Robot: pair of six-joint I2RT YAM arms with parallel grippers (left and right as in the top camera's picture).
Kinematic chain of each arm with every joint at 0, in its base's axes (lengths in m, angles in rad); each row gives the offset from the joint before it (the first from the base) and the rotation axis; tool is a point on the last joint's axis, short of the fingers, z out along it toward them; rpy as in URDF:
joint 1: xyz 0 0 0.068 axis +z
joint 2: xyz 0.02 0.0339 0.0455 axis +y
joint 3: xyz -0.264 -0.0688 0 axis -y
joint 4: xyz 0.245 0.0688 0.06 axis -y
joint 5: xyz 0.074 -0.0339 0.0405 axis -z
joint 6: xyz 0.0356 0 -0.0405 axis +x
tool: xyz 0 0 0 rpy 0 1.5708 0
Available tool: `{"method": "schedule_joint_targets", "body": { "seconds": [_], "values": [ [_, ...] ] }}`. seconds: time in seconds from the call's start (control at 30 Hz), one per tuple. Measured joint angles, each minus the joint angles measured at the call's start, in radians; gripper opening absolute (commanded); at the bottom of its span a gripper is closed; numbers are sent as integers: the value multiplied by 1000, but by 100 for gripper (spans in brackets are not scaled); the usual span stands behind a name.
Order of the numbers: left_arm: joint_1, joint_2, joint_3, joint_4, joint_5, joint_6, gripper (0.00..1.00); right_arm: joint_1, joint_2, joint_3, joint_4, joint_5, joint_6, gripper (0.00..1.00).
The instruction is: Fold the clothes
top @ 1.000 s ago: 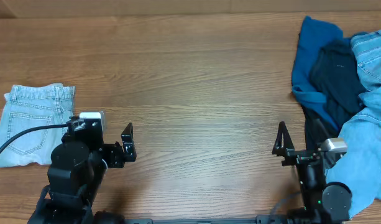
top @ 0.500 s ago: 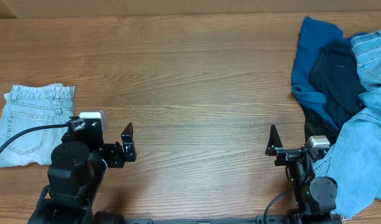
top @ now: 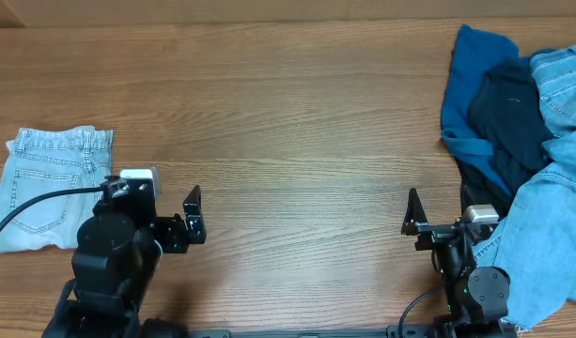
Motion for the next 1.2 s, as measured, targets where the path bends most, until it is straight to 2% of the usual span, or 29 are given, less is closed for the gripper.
{"method": "schedule_joint_targets", "body": {
  "seconds": [0.1, 0.17, 0.37, 0.47, 0.53, 0.67, 0.83, 1.2],
  "values": [
    [0, -45, -38, -31, -19, 1, 100, 0, 0, 0, 0, 0, 0, 100],
    [0, -125, -159, 20, -37, 1, 100, 0, 0, 0, 0, 0, 0, 100],
    [0, -435, -669, 542, -49, 0, 100, 0, 0, 0, 0, 0, 0, 100],
    [0, -536, -832, 773, -51, 0, 100, 0, 0, 0, 0, 0, 0, 100],
    [0, -581, -884, 828, -51, 0, 100, 0, 0, 0, 0, 0, 0, 100],
    [22, -587, -893, 755, -51, 0, 100, 0, 0, 0, 0, 0, 0, 100],
    [90, -588, -893, 756, -51, 0, 100, 0, 0, 0, -1, 0, 0, 100],
    [91, -588, -893, 756, -51, 0, 100, 0, 0, 0, -1, 0, 0, 100]
  ]
}}
